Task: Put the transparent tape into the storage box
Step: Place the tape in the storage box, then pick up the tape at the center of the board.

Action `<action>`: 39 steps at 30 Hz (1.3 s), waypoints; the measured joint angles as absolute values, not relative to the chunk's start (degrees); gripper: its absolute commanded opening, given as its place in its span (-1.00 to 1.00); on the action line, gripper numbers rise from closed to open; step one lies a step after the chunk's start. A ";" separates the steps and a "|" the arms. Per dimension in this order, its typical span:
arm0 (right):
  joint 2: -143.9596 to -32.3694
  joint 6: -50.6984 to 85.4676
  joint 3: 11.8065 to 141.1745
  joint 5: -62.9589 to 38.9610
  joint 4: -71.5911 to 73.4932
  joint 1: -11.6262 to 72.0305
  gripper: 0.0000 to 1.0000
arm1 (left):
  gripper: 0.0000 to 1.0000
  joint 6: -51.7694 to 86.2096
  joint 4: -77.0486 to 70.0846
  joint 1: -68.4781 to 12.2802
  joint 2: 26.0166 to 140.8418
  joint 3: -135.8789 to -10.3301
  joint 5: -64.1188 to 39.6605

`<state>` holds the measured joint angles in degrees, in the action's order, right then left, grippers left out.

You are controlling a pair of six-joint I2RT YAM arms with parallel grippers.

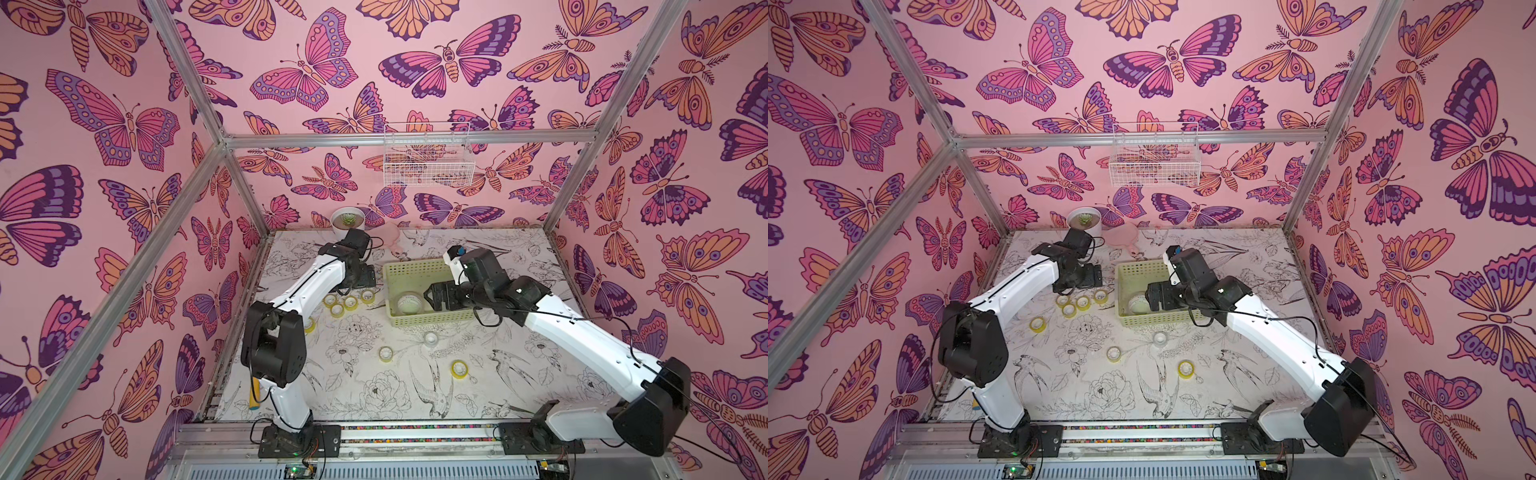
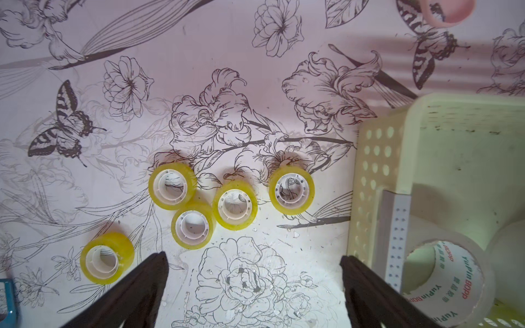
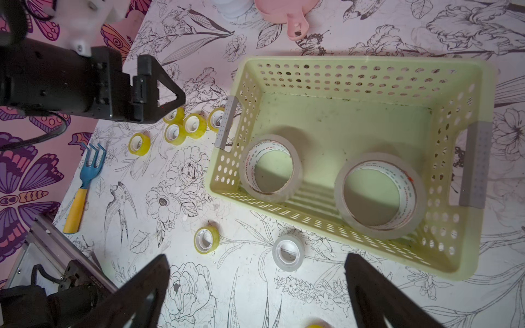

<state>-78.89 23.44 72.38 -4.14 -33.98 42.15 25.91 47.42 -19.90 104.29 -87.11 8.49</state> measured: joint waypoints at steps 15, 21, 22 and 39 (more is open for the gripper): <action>-81.30 23.07 73.52 -10.61 -31.90 43.40 0.98 | 0.10 18.76 46.30 -15.03 113.21 -89.12 0.71; -81.30 23.07 73.52 -10.59 -31.90 43.40 0.98 | -0.18 16.62 46.30 -15.38 117.12 -91.72 -1.56; -81.38 23.05 73.52 -10.59 -31.90 43.40 0.98 | -0.23 16.58 46.28 -15.46 117.71 -92.18 -1.72; -82.19 22.87 73.58 -10.44 -32.97 43.40 0.98 | -0.38 15.00 46.35 -17.21 123.70 -95.83 -2.09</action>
<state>-82.19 22.87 73.58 -10.44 -32.97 43.40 15.00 46.35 -17.21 123.70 -95.83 -2.09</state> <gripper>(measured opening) 0.989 0.317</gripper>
